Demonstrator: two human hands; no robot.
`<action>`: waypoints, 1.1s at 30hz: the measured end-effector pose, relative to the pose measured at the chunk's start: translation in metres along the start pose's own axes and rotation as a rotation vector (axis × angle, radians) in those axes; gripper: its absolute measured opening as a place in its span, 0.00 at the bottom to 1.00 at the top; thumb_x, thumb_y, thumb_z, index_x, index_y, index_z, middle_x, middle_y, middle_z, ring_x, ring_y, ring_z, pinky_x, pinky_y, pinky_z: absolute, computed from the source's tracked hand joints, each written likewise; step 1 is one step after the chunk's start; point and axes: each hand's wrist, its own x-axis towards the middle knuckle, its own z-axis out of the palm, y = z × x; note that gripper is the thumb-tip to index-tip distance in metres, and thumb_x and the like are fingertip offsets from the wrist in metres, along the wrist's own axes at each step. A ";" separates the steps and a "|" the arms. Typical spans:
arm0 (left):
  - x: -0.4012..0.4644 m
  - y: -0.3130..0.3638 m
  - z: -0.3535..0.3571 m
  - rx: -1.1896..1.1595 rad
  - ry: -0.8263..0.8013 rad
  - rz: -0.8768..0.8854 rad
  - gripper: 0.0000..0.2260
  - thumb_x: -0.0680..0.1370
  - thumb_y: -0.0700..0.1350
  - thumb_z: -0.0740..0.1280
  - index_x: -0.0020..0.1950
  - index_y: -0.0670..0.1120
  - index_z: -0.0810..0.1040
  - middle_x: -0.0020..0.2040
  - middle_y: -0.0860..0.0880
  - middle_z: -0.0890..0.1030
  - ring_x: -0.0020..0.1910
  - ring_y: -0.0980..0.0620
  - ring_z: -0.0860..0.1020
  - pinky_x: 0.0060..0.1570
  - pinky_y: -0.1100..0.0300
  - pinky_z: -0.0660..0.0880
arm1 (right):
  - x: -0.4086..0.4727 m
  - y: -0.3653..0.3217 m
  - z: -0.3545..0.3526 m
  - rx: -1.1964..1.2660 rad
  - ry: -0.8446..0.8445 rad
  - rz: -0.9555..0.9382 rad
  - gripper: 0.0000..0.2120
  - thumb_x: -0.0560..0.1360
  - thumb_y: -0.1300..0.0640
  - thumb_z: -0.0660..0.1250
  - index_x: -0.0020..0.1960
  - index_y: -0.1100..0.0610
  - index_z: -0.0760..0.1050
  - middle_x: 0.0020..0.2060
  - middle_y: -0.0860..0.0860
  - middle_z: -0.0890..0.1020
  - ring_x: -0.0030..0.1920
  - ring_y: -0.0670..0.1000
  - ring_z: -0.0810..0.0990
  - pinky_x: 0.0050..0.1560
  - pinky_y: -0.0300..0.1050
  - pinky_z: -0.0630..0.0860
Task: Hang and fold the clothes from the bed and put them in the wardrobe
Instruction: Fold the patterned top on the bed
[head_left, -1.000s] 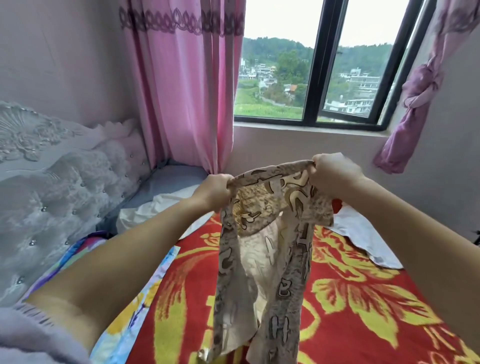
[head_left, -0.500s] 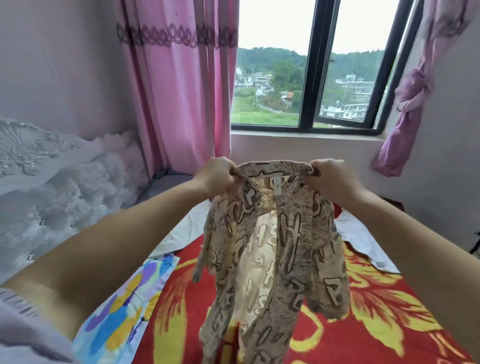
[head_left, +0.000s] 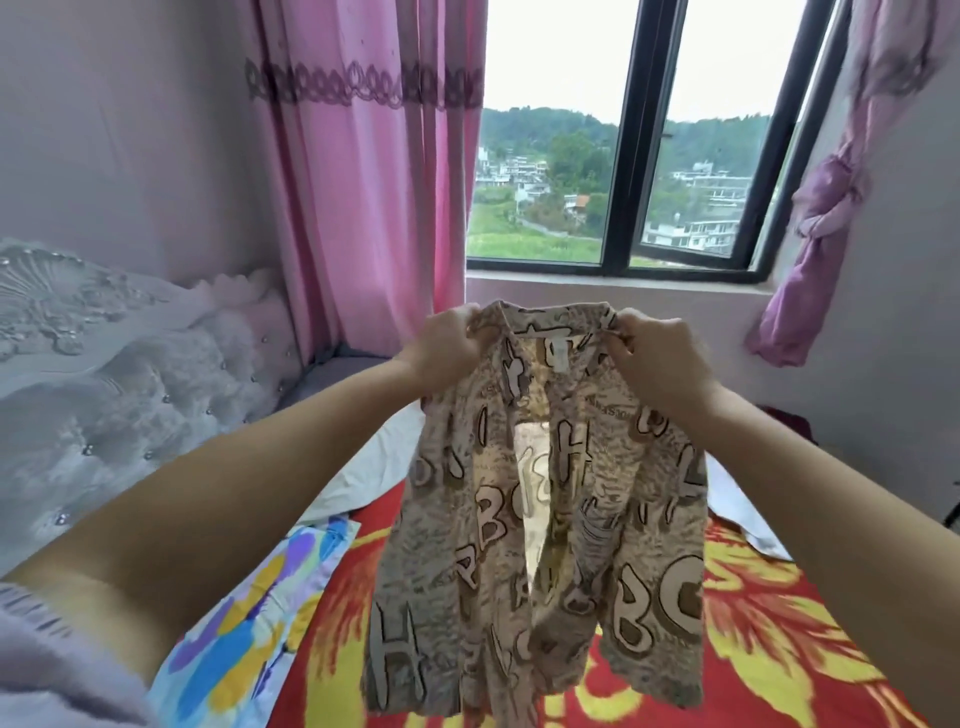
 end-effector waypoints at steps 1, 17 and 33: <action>0.002 0.006 0.005 -0.082 -0.028 -0.052 0.13 0.82 0.44 0.59 0.55 0.34 0.73 0.35 0.47 0.73 0.28 0.53 0.69 0.28 0.65 0.69 | -0.001 -0.008 0.002 0.035 0.001 0.018 0.14 0.80 0.50 0.60 0.51 0.60 0.77 0.38 0.56 0.83 0.37 0.56 0.81 0.36 0.42 0.72; 0.010 0.046 -0.005 0.613 -0.214 0.346 0.44 0.71 0.51 0.73 0.78 0.52 0.49 0.76 0.47 0.58 0.76 0.48 0.52 0.74 0.49 0.44 | -0.015 -0.033 0.001 0.635 -0.390 -0.083 0.14 0.79 0.62 0.59 0.59 0.45 0.68 0.47 0.45 0.79 0.47 0.48 0.78 0.45 0.41 0.74; 0.038 0.079 -0.019 0.633 -0.410 0.180 0.07 0.73 0.44 0.72 0.49 0.48 0.78 0.42 0.53 0.80 0.41 0.52 0.78 0.39 0.66 0.74 | -0.145 -0.001 0.091 0.698 -0.762 0.364 0.05 0.77 0.52 0.66 0.44 0.51 0.78 0.42 0.43 0.82 0.46 0.45 0.81 0.49 0.41 0.78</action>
